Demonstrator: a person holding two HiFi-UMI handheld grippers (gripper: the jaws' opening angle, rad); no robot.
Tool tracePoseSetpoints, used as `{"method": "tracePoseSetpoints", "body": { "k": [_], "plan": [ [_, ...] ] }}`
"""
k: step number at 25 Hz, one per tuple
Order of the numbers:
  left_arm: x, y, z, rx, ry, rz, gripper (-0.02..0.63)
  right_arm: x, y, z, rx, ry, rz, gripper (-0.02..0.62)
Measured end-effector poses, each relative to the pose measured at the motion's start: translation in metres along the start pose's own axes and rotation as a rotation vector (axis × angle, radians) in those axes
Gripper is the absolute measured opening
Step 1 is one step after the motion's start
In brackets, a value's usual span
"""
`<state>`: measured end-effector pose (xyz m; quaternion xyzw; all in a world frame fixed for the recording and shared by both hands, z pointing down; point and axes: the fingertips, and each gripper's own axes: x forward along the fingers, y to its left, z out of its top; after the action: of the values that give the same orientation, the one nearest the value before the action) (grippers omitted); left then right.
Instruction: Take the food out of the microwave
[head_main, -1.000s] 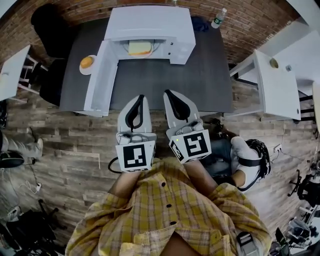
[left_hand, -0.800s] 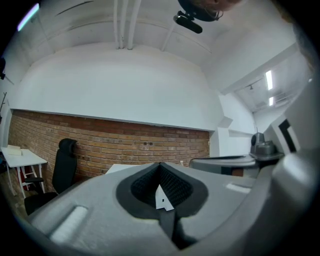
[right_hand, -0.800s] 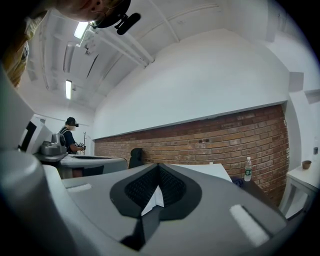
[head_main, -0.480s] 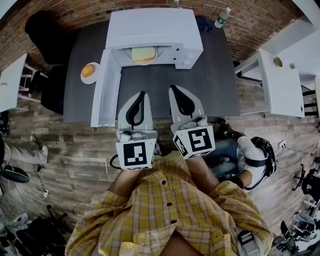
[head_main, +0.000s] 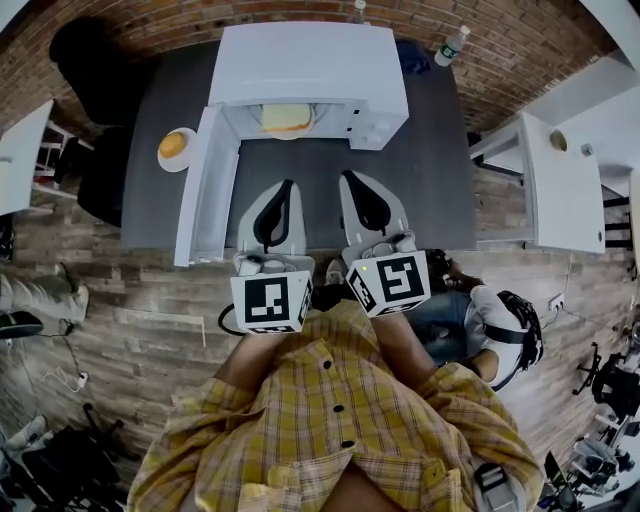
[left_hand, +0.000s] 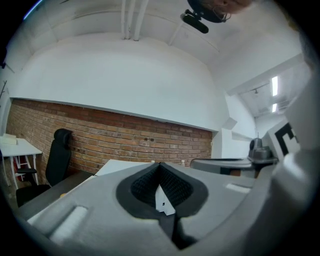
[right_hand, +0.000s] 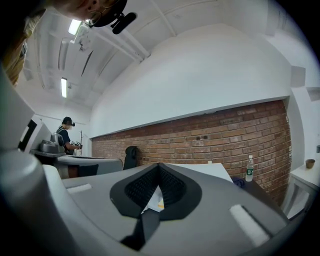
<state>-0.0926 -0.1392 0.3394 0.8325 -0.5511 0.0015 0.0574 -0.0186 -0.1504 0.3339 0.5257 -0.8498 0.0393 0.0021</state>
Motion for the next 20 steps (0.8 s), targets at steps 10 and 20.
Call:
{"method": "tracePoseSetpoints", "body": {
  "k": [10, 20],
  "plan": [
    [0.052, 0.012, -0.015, -0.079, 0.028, 0.058, 0.000, 0.034, -0.032, -0.014, -0.002, 0.027, 0.060, 0.005],
    [0.101, 0.036, -0.068, -0.252, 0.131, 0.085, 0.000, 0.052, -0.049, -0.035, 0.001, 0.069, 0.103, 0.005]
  ]
}}
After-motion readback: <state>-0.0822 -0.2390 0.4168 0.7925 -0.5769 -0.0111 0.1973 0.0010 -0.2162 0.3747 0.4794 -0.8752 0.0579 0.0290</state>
